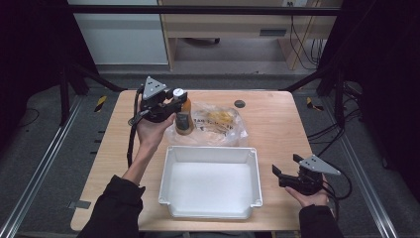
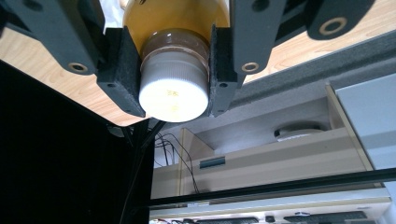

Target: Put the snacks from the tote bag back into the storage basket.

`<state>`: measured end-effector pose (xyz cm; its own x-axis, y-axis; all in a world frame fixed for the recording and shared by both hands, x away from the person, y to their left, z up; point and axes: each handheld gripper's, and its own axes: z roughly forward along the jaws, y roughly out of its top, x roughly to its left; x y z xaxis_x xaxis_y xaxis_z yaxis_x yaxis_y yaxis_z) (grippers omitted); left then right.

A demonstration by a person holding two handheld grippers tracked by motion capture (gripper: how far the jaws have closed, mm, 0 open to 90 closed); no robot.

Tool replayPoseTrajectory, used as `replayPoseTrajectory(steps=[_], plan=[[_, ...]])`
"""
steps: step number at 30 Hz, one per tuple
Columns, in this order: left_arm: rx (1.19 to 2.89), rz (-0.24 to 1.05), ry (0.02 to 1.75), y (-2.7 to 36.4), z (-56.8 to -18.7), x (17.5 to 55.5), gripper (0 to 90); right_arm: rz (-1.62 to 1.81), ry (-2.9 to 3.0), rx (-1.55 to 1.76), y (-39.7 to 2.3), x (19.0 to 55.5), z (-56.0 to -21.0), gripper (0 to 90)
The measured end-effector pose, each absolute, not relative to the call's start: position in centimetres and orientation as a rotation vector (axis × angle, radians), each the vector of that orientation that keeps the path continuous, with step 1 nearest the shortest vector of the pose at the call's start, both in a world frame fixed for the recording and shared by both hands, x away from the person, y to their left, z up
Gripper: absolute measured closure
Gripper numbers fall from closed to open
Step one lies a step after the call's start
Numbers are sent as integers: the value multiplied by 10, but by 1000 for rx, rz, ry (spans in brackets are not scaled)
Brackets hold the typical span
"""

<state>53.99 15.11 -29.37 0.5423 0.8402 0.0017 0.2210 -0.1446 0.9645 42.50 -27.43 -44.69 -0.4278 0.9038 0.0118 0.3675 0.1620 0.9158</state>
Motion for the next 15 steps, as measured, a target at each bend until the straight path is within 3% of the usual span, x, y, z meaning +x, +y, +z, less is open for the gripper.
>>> replayPoseTrajectory(steps=[15], plan=[[1684,699,877,157,-290,516,592,1250,1877,1201,-275,423,-446,134]])
